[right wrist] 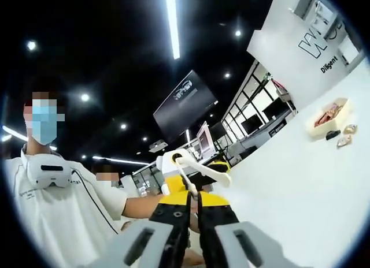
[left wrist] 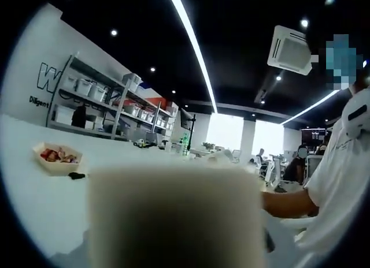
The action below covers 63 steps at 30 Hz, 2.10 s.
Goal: Place the target food into the container with the food tongs after gripping and lifting it, then release it inside without dropping or visibly crushing the food.
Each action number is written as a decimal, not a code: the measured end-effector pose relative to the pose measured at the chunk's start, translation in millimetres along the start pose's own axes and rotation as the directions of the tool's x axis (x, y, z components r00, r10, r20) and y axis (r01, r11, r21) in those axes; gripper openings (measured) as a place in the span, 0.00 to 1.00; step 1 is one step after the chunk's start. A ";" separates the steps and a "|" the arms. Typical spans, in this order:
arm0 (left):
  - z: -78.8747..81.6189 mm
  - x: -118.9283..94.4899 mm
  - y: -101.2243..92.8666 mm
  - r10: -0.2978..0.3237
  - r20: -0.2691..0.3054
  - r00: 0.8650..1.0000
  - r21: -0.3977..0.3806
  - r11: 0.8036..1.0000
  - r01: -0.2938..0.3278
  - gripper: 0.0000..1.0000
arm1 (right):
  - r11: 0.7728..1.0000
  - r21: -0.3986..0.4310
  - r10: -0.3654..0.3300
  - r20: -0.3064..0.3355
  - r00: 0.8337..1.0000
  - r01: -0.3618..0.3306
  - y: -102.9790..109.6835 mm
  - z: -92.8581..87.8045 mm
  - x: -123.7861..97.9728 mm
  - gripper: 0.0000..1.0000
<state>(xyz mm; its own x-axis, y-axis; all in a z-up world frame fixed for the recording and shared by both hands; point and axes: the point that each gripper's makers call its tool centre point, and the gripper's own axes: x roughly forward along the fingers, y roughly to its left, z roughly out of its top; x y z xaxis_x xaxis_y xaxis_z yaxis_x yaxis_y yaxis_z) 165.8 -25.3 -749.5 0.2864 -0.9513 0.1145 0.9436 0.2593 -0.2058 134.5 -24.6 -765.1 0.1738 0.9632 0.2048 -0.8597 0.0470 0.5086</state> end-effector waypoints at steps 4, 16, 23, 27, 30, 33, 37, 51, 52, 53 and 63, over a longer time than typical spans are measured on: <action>1.1 0.2 -0.4 0.000 0.010 1.000 -0.011 1.000 0.000 0.29 | 1.000 -0.017 -0.003 0.001 1.000 0.003 0.9 1.6 -0.3 0.00; 5.7 -3.4 -3.4 0.001 0.050 0.999 -0.083 0.997 0.003 0.28 | 1.000 0.000 0.021 0.014 1.000 -0.021 5.8 5.5 3.0 0.00; 7.1 -2.5 -3.2 0.004 0.057 0.998 -0.082 0.997 0.001 0.29 | 1.000 0.007 0.029 0.029 0.999 -0.029 8.3 6.6 6.9 0.00; 5.9 -1.6 -5.2 0.002 0.045 0.999 -0.057 0.998 0.001 0.29 | 0.999 0.018 0.037 0.022 0.999 -0.037 8.5 4.4 6.6 0.00; 5.4 -1.9 -4.1 0.006 0.037 0.999 -0.059 0.998 -0.003 0.29 | 0.999 0.012 0.036 0.023 0.999 -0.037 8.4 3.5 6.5 0.00; 5.2 -2.3 -3.1 0.006 0.035 0.999 -0.084 0.996 -0.003 0.30 | 0.999 0.009 0.039 0.026 0.999 -0.039 8.6 2.2 7.4 0.00; 4.4 -2.9 -2.0 0.005 0.035 0.999 -0.096 0.995 -0.002 0.31 | 0.999 0.027 0.041 0.021 0.999 -0.042 7.4 -4.1 8.3 0.00; 26.2 4.4 -11.8 -0.031 0.105 0.994 -0.106 0.993 0.042 0.32 | 0.998 0.047 0.035 0.027 0.999 -0.037 12.3 -3.3 7.3 0.00; 27.7 4.8 -12.8 -0.029 0.107 0.994 -0.099 0.994 0.040 0.32 | 0.998 0.052 0.038 0.039 0.999 -0.040 12.5 -1.2 6.3 0.00; 30.0 5.6 -14.7 -0.031 0.111 0.993 -0.088 0.995 0.041 0.33 | 0.996 0.068 0.045 0.062 0.997 -0.050 13.8 2.6 5.4 0.00; 47.8 15.2 -24.9 -0.025 0.115 0.993 -0.052 0.998 0.031 0.31 | 0.985 0.148 0.069 0.148 0.987 -0.091 26.1 19.5 4.4 0.00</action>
<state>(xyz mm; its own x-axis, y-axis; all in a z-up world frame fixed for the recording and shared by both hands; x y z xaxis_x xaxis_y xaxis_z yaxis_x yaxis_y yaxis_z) 154.6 -38.3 -696.2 0.2795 -0.9321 0.2303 0.9422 0.2202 -0.2525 122.1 -24.3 -734.6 0.1829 0.9145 0.3610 -0.7915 -0.0809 0.6059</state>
